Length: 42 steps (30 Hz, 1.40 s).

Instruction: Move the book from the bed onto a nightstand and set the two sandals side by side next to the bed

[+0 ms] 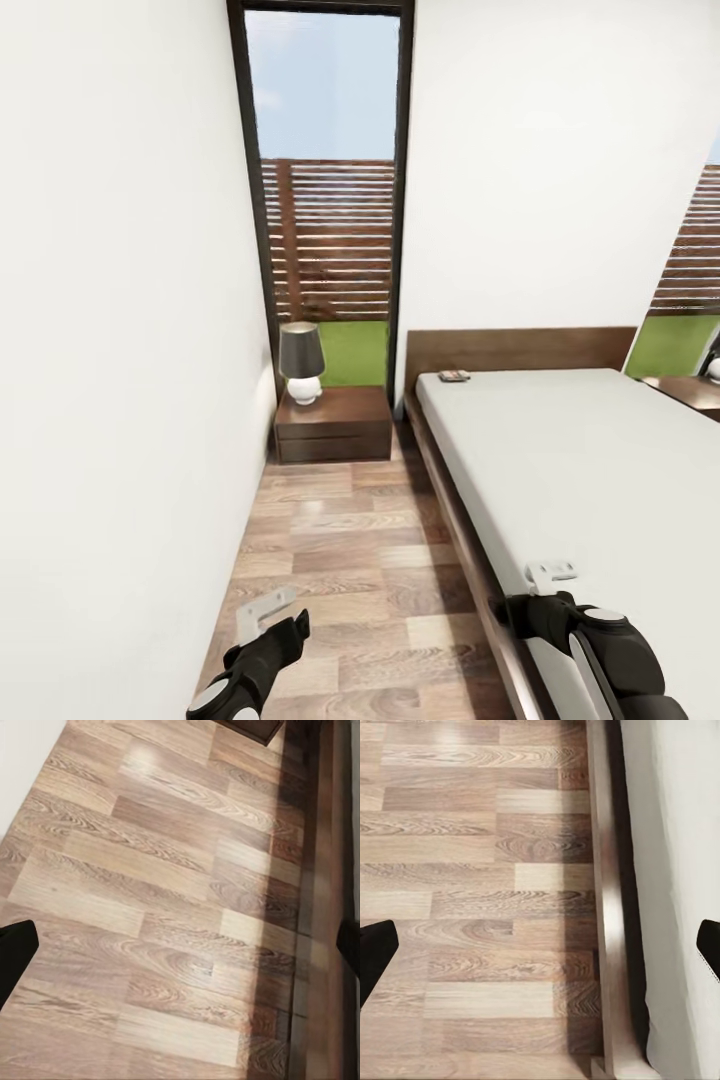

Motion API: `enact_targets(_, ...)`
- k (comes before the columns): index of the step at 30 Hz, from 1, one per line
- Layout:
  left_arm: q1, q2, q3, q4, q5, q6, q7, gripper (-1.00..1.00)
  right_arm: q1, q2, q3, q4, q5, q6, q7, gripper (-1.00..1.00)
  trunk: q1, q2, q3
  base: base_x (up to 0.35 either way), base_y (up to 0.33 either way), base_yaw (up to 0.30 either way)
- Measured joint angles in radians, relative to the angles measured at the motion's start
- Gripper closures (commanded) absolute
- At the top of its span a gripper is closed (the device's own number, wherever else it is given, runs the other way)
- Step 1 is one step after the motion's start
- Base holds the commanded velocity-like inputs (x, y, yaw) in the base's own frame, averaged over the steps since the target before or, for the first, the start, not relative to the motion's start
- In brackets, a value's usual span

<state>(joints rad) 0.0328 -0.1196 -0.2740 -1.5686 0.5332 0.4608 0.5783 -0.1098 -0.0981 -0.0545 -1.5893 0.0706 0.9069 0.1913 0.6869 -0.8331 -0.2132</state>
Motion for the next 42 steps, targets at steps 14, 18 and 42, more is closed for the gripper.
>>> enact_targets(14, 0.000, 0.000, 0.000, 0.003, 0.000, 0.001, 0.000, -1.00, 0.000, 0.000, 0.000, 0.000, 0.000, 0.000, 0.000, -1.00, 0.000, 0.000, 0.000, 0.335, 0.002, 0.000)
enact_targets(18, 0.000, 0.000, 0.000, 0.003, 0.000, 0.001, 0.000, -1.00, 0.000, -0.001, 0.001, 0.000, 0.000, 0.000, 0.000, -1.00, 0.000, 0.000, 0.000, 0.335, 0.001, 0.000)
enact_targets(42, 0.000, 0.000, 0.000, 0.004, 0.000, 0.001, 0.000, -1.00, 0.000, -0.003, 0.000, 0.000, 0.000, 0.000, 0.000, -1.00, 0.000, 0.000, 0.000, 0.335, 0.000, 0.000)
